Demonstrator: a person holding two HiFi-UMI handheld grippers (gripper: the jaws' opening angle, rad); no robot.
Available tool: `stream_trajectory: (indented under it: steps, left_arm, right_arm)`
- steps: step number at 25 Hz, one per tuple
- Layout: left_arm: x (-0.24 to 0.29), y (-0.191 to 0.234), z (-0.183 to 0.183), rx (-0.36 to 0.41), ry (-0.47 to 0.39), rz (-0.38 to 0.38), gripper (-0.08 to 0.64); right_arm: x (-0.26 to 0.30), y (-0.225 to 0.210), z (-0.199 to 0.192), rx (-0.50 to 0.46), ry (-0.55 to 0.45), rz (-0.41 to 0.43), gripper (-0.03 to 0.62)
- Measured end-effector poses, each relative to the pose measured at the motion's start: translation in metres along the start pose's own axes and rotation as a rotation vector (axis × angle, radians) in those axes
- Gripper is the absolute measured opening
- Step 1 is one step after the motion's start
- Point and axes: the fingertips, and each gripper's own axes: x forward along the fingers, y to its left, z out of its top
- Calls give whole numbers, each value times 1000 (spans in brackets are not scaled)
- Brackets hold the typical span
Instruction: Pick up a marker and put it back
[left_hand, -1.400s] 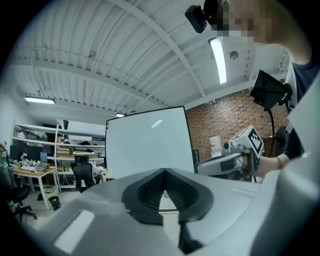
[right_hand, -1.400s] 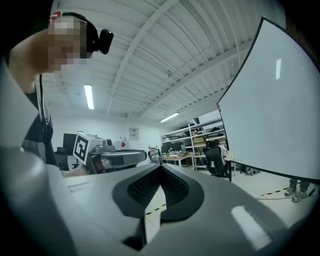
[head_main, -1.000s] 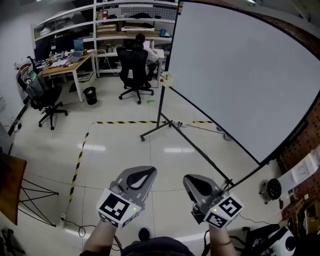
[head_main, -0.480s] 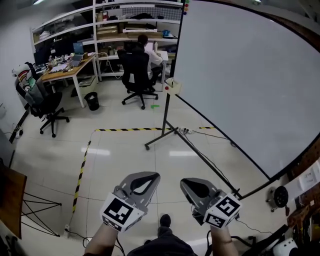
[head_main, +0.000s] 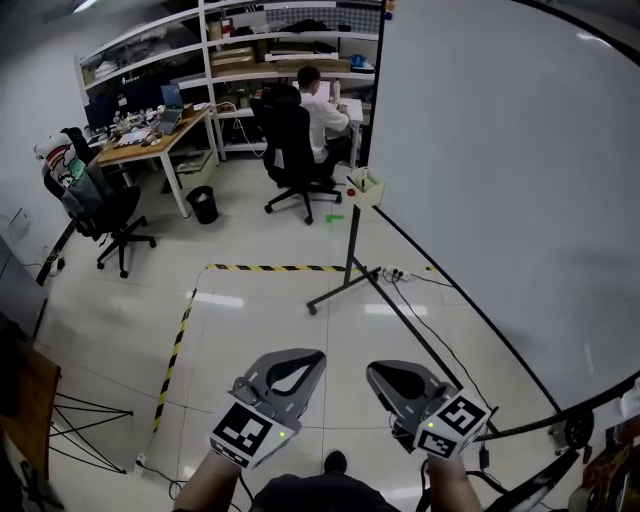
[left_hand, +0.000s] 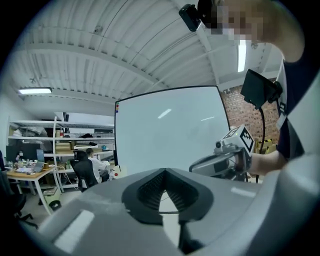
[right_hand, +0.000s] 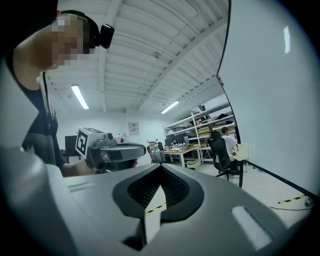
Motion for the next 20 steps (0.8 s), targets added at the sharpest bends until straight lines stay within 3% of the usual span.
stream_trajectory:
  steps: [6, 10, 20]
  left_arm:
    - [43, 51, 7, -8, -10, 45, 6]
    - [64, 92, 1, 0, -23, 43, 5]
    - [130, 222, -1, -31, -67, -64, 6]
  right_arm:
    - [42, -49, 17, -35, 31, 56, 0]
    - [76, -78, 22, -44, 41, 48, 0]
    - [184, -163, 41, -57, 78, -60, 0]
